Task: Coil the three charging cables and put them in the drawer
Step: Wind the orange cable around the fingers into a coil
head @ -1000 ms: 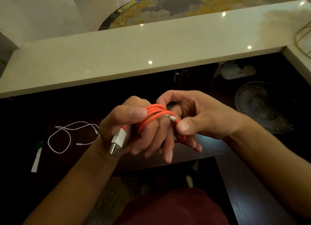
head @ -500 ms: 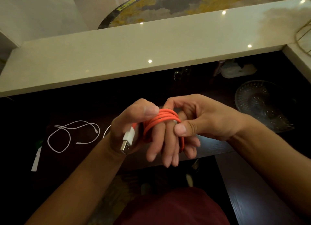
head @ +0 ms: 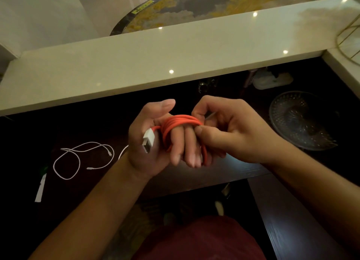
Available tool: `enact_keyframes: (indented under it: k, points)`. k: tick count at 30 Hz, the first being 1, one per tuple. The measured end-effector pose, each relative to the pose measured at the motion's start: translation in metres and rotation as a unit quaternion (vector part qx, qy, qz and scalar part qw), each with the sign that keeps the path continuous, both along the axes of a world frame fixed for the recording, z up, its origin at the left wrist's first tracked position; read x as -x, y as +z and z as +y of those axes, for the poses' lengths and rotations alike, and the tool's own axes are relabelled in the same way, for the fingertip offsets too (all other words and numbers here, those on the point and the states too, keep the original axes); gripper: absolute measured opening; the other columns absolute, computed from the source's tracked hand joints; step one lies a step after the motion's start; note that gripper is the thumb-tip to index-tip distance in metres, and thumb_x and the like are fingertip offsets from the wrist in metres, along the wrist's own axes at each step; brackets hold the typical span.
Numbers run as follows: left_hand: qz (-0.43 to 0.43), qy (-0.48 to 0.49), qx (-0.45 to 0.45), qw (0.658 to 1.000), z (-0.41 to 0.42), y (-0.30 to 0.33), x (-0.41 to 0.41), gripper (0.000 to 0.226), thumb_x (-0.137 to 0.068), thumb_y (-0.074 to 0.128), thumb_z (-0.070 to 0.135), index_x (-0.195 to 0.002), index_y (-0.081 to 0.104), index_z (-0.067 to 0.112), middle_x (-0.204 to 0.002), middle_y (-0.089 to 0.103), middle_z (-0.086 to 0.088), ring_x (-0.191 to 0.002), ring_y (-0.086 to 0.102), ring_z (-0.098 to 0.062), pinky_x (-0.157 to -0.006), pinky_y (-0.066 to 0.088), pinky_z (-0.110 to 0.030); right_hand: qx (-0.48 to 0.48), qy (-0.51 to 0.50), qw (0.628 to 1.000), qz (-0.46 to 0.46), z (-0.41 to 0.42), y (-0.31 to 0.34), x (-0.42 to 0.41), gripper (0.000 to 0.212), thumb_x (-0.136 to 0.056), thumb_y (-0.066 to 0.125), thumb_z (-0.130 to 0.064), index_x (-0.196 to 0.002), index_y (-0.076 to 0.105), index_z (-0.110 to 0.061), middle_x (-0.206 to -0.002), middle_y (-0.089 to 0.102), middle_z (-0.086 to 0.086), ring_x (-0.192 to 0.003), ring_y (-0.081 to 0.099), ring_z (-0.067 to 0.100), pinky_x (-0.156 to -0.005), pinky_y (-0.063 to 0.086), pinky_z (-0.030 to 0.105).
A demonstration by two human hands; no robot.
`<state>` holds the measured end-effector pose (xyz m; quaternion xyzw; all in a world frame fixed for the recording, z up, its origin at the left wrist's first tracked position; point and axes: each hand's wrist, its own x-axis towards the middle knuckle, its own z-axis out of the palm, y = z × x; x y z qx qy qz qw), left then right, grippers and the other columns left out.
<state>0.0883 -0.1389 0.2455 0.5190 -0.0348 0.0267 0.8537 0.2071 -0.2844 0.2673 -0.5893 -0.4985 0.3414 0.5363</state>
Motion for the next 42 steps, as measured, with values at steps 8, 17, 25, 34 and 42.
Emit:
enact_keyframes:
  k: [8,17,25,34,42]
  points:
    - [0.003,0.081,0.031,0.996,0.004,0.011,-0.001,0.070,-0.091,0.028,0.046,-0.039,0.062,0.015,-0.044,0.059,-0.001,-0.047,0.060,-0.020,-0.058,0.049,-0.026,-0.028,-0.022,0.994,-0.106,0.003,0.002,0.000,0.017,-0.090,0.071,-0.011,-0.099,0.058,-0.006,-0.080,0.067,0.007,-0.072,0.068,0.023,-0.061,0.053,0.053]
    - [0.000,0.156,-0.044,0.987,0.001,0.002,-0.005,0.045,-0.089,0.038,0.027,-0.050,0.060,0.020,-0.056,0.060,0.001,-0.065,0.058,-0.018,-0.077,0.047,-0.033,-0.041,-0.183,0.955,-0.229,0.011,-0.007,0.000,0.016,-0.083,0.072,-0.012,-0.089,0.058,-0.009,-0.068,0.064,-0.001,-0.059,0.063,0.016,-0.054,0.051,0.031]
    - [-0.014,0.201,-0.086,0.976,0.000,-0.007,-0.001,0.026,-0.085,0.047,0.021,-0.059,0.051,0.021,-0.065,0.054,-0.001,-0.073,0.052,-0.021,-0.076,0.044,-0.032,-0.033,-0.139,0.989,-0.035,0.014,-0.021,-0.010,0.016,-0.082,0.067,-0.007,-0.092,0.054,-0.006,-0.073,0.060,0.017,-0.061,0.064,0.024,-0.054,0.055,0.038]
    - [-0.012,0.103,0.013,0.995,0.010,-0.013,0.001,0.034,-0.082,0.063,0.035,-0.057,0.046,0.019,-0.064,0.053,-0.004,-0.077,0.057,-0.026,-0.084,0.047,-0.035,0.096,-0.009,0.963,0.253,0.024,-0.037,-0.018,0.043,-0.094,0.056,-0.040,-0.086,0.062,0.002,-0.069,0.050,0.020,-0.047,0.050,0.019,-0.041,0.041,0.025]
    - [0.034,0.060,-0.007,0.998,0.006,-0.016,0.002,0.030,-0.083,0.043,0.023,-0.054,0.048,0.018,-0.057,0.049,-0.006,-0.068,0.055,-0.028,-0.077,0.046,-0.038,0.168,-0.013,0.973,0.160,0.020,-0.026,-0.015,0.066,-0.098,0.053,-0.051,-0.075,0.057,0.011,-0.056,0.037,0.014,-0.044,0.034,0.022,-0.046,0.026,0.031]
